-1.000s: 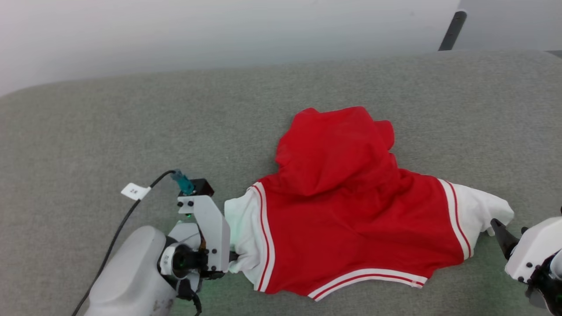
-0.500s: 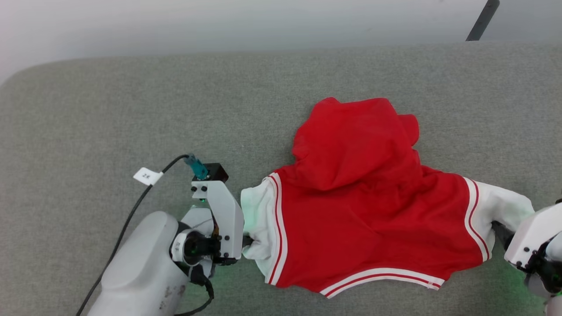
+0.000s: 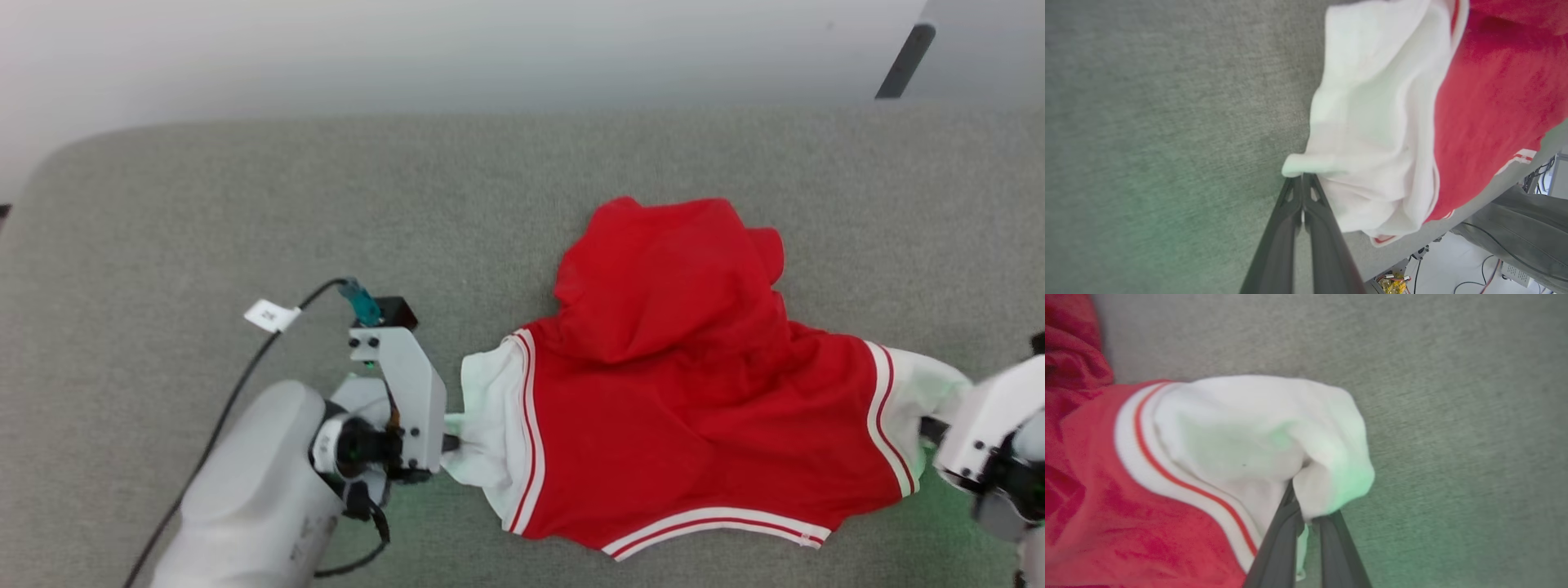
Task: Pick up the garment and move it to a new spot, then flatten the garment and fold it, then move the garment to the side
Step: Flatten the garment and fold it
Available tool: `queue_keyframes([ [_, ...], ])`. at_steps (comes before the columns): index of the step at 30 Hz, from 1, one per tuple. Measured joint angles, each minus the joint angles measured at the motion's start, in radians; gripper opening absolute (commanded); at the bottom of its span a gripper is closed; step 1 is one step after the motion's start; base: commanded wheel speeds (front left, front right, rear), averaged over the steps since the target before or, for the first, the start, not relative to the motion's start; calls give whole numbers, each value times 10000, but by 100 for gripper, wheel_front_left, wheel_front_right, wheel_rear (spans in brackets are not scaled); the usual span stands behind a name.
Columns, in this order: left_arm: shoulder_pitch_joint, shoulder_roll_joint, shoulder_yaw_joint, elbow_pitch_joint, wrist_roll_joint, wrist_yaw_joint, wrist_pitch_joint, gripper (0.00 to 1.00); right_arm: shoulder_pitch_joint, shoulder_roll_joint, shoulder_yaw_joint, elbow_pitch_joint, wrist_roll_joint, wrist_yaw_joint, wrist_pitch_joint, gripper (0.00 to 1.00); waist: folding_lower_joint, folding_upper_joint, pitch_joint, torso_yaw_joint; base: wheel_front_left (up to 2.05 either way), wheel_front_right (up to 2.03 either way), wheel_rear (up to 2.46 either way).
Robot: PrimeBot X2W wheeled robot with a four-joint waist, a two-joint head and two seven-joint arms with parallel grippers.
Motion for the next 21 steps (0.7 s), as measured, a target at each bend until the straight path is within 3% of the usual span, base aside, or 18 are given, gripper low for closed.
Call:
queue_keyframes([
  [3, -359, 146, -33, -38, 12, 25, 337, 0, -236, 171, 73, -550, 675, 2, 665, 0, 0, 0, -375, 42, 0, 0, 0],
  [13, -2290, 226, -27, -4, 242, 81, 754, 0, -1801, 73, 349, -1904, 961, 2, 1661, 0, 0, 0, -1477, 176, 0, 0, 0],
  [18, -3318, 280, 119, 190, 430, 23, 376, 0, -2731, 94, 545, -2033, 765, 2, 1438, 0, 0, 0, -1804, 199, 0, 0, 0],
  [21, -4498, 305, 282, 558, 750, -102, -445, 0, -3862, 96, 865, -1831, 627, 2, 809, 0, 0, 0, -1961, 173, 0, 0, 0],
])
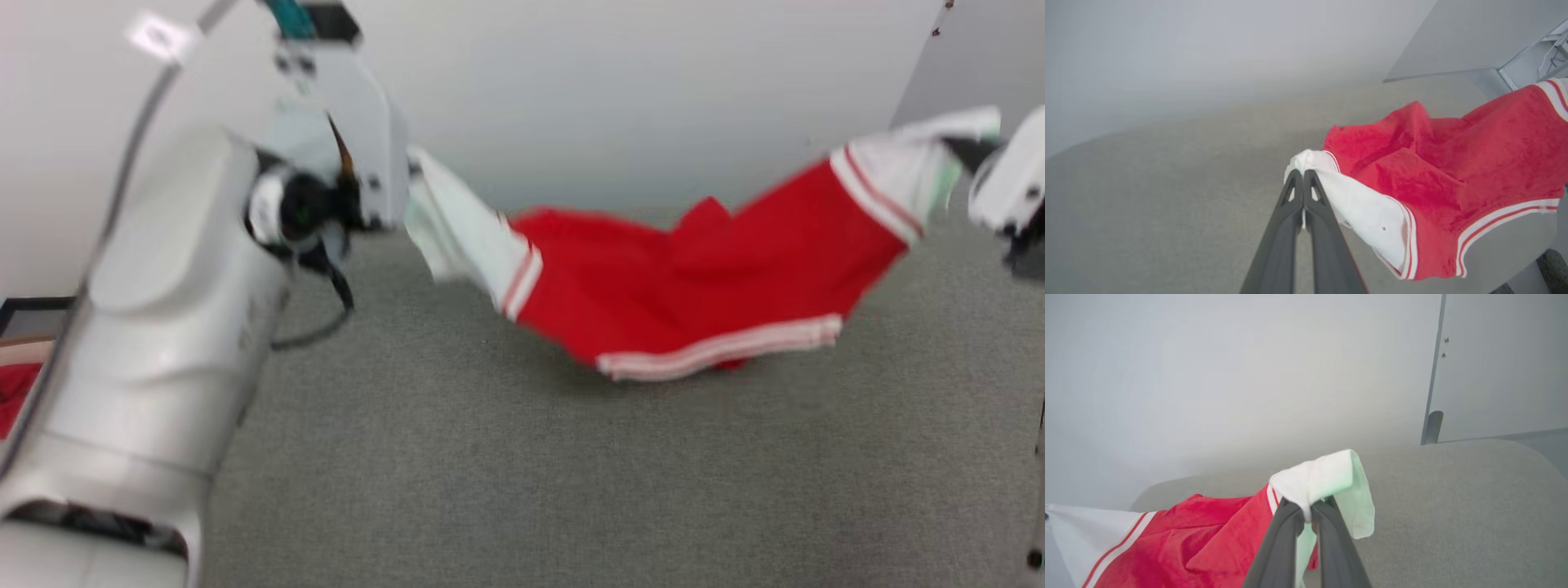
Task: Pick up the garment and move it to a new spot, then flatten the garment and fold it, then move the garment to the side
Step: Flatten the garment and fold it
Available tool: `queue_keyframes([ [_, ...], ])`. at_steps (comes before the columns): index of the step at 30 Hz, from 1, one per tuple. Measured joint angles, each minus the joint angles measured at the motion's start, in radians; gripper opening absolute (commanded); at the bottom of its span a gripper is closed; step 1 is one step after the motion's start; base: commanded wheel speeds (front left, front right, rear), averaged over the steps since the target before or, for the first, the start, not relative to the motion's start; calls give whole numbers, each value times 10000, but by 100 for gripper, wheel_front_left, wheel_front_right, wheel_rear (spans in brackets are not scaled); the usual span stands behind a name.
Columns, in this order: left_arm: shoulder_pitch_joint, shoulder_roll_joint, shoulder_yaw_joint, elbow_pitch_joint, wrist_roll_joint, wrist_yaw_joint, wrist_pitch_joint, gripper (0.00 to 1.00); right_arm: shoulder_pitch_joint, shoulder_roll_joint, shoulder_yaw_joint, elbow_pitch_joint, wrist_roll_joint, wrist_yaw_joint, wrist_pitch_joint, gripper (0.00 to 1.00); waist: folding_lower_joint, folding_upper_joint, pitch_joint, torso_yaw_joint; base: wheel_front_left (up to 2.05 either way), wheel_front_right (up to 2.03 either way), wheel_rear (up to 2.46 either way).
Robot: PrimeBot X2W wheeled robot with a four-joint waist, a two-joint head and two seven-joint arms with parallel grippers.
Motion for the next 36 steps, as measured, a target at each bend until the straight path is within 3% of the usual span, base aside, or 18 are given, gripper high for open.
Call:
queue_keyframes([
  [6, -1282, -65, 207, 690, 311, -23, -1097, 0, -1383, -61, 581, 541, -33, 0, -1168, 0, 0, 0, -57, -75, 0, 0, 0],
  [16, -3402, 65, 504, 2071, 1032, -155, -3923, 0, -3618, -531, 2128, 2276, 111, 0, -3944, 0, 0, 0, 305, -253, 0, 0, 0],
  [23, -4253, 48, 589, 2882, 1127, -299, -4932, 0, -4595, -688, 2811, 3302, 328, 0, -5114, 0, 0, 0, 536, -272, 0, 0, 0],
  [36, -7200, 10, 949, 3365, 1488, -359, -7931, 0, -7282, -1641, 3856, 4521, -794, 2, -9338, 0, 1, 0, 2760, -346, 0, 0, 0],
])
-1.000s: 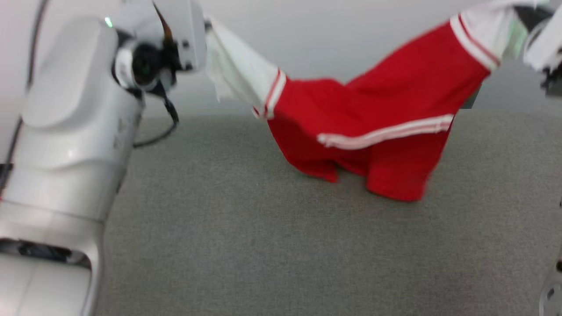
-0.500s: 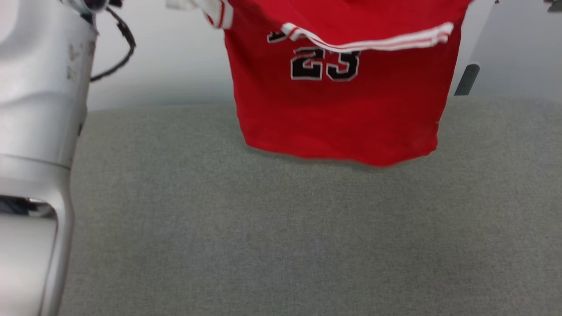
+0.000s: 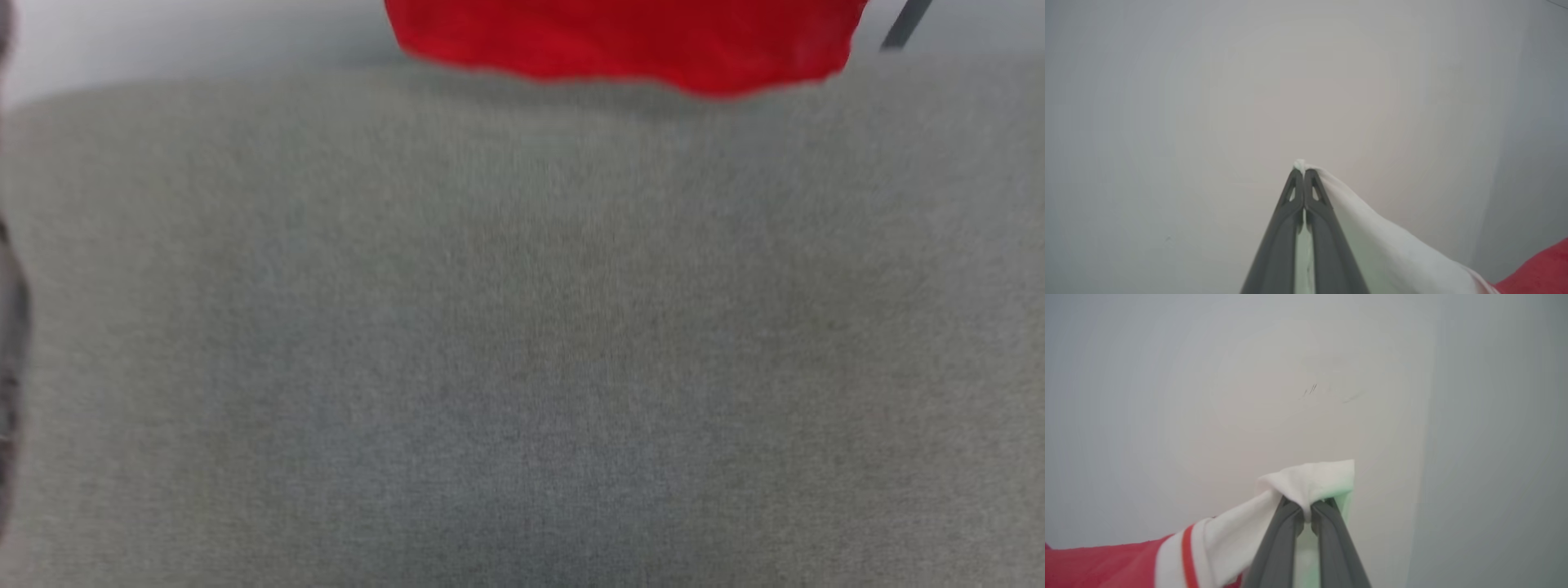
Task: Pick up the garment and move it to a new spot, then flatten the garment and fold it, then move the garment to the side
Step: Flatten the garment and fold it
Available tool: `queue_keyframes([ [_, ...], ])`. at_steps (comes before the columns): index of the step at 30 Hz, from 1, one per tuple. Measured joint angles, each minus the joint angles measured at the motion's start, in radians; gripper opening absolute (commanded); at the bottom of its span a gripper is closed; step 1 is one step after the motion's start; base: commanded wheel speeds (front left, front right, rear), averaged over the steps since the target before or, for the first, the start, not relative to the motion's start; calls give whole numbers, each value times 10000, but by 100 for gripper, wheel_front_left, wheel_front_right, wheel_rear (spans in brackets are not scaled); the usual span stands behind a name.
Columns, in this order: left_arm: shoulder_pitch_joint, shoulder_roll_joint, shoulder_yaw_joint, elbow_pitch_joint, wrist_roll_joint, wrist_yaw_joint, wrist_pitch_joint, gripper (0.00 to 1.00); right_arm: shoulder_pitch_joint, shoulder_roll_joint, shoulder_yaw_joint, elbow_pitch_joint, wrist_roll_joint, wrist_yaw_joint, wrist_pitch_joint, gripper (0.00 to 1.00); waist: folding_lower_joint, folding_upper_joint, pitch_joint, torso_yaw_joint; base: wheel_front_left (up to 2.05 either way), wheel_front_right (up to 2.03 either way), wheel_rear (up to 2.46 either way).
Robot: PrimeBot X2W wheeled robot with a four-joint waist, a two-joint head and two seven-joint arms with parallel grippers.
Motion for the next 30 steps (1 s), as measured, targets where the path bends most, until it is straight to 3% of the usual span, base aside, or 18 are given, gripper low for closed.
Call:
queue_keyframes([
  [5, -1351, -29, 84, 113, 132, -188, -1204, 0, -1330, -274, 56, 608, -784, 0, -1350, 0, 0, 0, 1279, -29, 0, 0, 0],
  [12, -2296, -33, 360, 535, 17, -531, -2844, 0, -2350, -395, -182, 777, -2125, 0, -1843, 0, 0, 0, 3218, 25, 0, 0, 0],
  [17, -2299, -92, 441, 915, -117, -709, -3264, 0, -2241, -94, -520, -13, -2740, 2, -1871, 0, -1, 0, 4534, 180, 0, 0, 0],
  [22, -1702, -232, 472, 1400, -224, -817, -3361, 0, -1598, 253, -585, 153, -2966, 2, -1868, 0, 0, 0, 5564, 427, 0, 0, 0],
  [30, -979, -545, 222, 2080, -316, -880, -3331, 0, -1240, 217, -150, 470, -2656, 4, -1870, 0, 0, 0, 5981, 1006, 0, 0, 0],
])
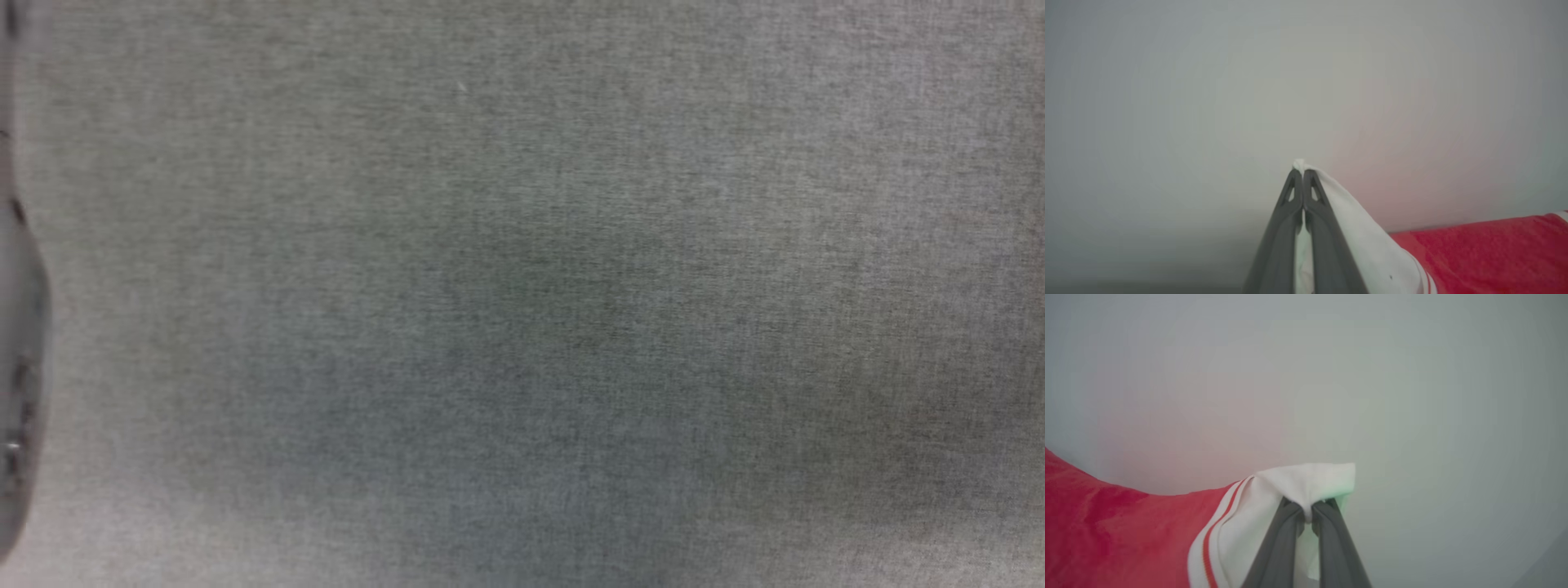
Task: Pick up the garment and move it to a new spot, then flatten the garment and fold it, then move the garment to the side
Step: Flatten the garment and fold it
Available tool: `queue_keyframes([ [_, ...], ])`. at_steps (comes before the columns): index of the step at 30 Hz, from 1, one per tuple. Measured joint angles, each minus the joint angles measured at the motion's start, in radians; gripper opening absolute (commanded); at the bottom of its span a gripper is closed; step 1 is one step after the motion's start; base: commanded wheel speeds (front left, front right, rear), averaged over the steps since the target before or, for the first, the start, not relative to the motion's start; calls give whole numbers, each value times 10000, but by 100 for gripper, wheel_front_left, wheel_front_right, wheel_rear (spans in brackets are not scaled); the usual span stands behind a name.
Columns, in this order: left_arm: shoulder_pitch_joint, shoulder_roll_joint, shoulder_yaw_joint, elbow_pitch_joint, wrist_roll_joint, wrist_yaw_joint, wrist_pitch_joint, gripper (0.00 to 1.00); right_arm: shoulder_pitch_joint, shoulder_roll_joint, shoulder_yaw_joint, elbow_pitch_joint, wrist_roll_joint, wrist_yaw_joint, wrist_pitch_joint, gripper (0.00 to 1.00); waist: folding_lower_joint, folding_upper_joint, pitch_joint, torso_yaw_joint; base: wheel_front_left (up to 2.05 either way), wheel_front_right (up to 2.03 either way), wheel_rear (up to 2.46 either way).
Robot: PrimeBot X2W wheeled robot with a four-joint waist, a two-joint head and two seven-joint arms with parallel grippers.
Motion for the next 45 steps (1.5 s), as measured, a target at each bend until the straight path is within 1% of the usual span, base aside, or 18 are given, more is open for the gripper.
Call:
queue_keyframes([
  [6, 918, -169, -274, 470, -282, -42, 1097, 0, 611, -316, 617, 504, 1216, 0, 0, 0, 0, 0, -592, 295, 0, 0, 0],
  [12, 2831, -23, -957, 520, -462, -48, 2481, 0, 2348, -556, 1741, 846, 3873, 2, 608, 0, 0, 0, -1934, 488, 0, 0, 0],
  [14, 3164, -15, -1064, 431, -533, -48, 2633, 0, 2626, -702, 2017, 683, 4211, 2, 895, 0, 0, 0, -2165, 491, 0, 0, 0],
  [17, 4137, 157, -1442, -4, -633, -61, 2849, 0, 3681, -1227, 2560, 63, 5288, 2, 1569, 0, 0, 0, -2869, 493, 0, 0, 0],
  [19, 5199, 359, -1741, -523, -851, -61, 2938, 0, 4963, -1824, 2966, -742, 6128, 2, 2132, 0, 0, 0, -3580, 492, 0, 0, 0],
  [23, 6298, 556, -2086, -1172, -1099, -61, 3187, 0, 6354, -2313, 3225, -1611, 6966, 2, 2871, 0, 0, 1, -4296, 490, 0, 0, 0],
  [28, 8133, 1220, -2416, -2360, -1544, -61, 3670, 0, 8705, -3051, 3434, -3266, 8002, 2, 4126, 0, 0, 0, -5458, 466, 0, 0, 0],
  [29, 8910, 1501, -2399, -2905, -1726, -61, 3856, 0, 9629, -3371, 3313, -3944, 8301, 2, 4514, 0, -1, 0, -5898, 452, 0, 0, 0],
  [30, 8910, 1501, -2399, -2905, -1726, -61, 3856, 0, 9629, -3371, 3313, -3944, 8301, 2, 4514, 0, -1, 0, -5898, 452, 0, 0, 0],
  [31, 9792, 1812, -2349, -3666, -1919, 84, 4069, 0, 10550, -3639, 2974, -4474, 8481, 2, 4798, 0, 0, 0, -6311, 437, 0, 0, 0],
  [33, 10278, 1977, -2311, -4105, -2052, 242, 4242, 0, 10991, -3756, 2803, -4738, 8512, 0, 4939, 0, 0, 0, -6503, 429, 0, 0, 0],
  [34, 11321, 2366, -2272, -5214, -2199, 698, 4589, 0, 11912, -3919, 2412, -5302, 8550, 2, 5219, 0, 0, 0, -6866, 417, 0, 0, 0],
  [35, 11321, 2366, -2272, -5214, -2199, 698, 4589, 0, 11912, -3919, 2412, -5302, 8550, 2, 5219, 0, 0, 0, -6866, 417, 0, 0, 0],
  [36, 11832, 2577, -2211, -5879, -2309, 984, 4759, 0, 12357, -3944, 2150, -5553, 8560, 2, 5317, 0, 0, 1, -7030, 412, 0, 0, 0],
  [38, 12958, 3062, -2050, -7317, -2560, 1649, 5064, 0, 13294, -4002, 1710, -6090, 8558, 2, 5664, 0, 0, 0, -7324, 406, 0, 0, 0],
  [39, 14218, 3551, -1883, -8775, -2834, 2364, 5371, 0, 14246, -3975, 1200, -6587, 8470, 0, 5969, 0, 0, 0, -7557, 406, 0, 0, 0],
  [40, 14218, 3551, -1883, -8775, -2834, 2364, 5371, 0, 14246, -3975, 1200, -6587, 8470, 0, 5969, 0, 0, 0, -7557, 406, 0, 0, 0],
  [45, 16956, 4583, -1392, -11973, -3262, 4234, 5716, 0, 16333, -3609, -33, -7866, 8197, 2, 7022, 0, 0, 0, -7819, 448, 0, 0, 0],
])
